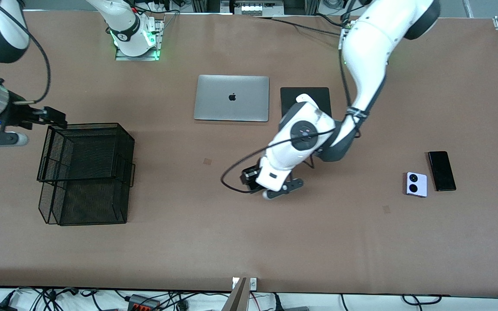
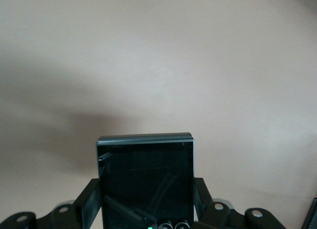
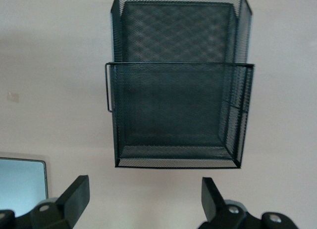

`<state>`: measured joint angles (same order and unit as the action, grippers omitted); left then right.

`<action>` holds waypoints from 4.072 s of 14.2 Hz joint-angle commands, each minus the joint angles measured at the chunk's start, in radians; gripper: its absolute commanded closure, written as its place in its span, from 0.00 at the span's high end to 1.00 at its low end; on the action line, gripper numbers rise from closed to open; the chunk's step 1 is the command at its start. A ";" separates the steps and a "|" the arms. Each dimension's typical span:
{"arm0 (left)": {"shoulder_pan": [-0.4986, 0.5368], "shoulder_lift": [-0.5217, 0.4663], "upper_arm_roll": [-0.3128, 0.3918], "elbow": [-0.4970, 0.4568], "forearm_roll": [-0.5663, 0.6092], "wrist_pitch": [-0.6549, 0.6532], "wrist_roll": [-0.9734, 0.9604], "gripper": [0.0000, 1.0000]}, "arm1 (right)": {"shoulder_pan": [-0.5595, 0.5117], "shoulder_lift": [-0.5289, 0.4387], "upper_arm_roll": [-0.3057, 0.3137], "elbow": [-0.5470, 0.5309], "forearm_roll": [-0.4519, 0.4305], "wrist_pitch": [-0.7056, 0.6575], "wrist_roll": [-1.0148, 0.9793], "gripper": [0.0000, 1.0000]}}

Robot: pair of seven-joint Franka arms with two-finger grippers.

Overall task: Place phones with both arms
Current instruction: 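Carry the black flip phone toward the table middle with the left gripper, then lower the black flip phone onto the table and open the left gripper, then grasp the black flip phone with the right gripper while the left gripper withdraws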

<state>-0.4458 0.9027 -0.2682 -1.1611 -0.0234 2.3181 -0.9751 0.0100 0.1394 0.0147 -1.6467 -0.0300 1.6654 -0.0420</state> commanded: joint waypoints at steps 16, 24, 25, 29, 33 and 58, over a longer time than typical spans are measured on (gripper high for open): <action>-0.320 0.186 0.245 0.116 0.048 0.161 0.159 0.12 | 0.142 0.151 0.002 0.019 0.048 0.074 0.013 1.00; -0.314 0.193 0.248 0.133 0.051 0.149 0.171 1.00 | 0.162 0.183 0.002 0.019 0.071 0.094 0.013 1.00; -0.312 0.185 0.253 0.133 0.051 0.144 0.174 1.00 | 0.163 0.183 0.001 0.019 0.070 0.094 0.013 1.00; -0.315 0.196 0.259 0.132 0.051 0.155 0.182 1.00 | 0.169 0.184 0.001 0.019 0.070 0.096 0.013 1.00; -0.285 0.162 0.259 0.132 0.051 0.101 0.216 1.00 | 0.173 0.190 0.001 0.021 0.070 0.096 0.013 1.00; 0.404 -0.271 0.294 -0.269 -0.136 -0.393 1.236 1.00 | 0.548 0.733 -0.001 0.304 0.073 0.654 0.475 1.00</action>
<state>-0.0550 0.6665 0.0194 -1.3822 -0.2124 1.9076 0.2374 0.5384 0.8247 0.0226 -1.4180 0.0362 2.3203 0.3979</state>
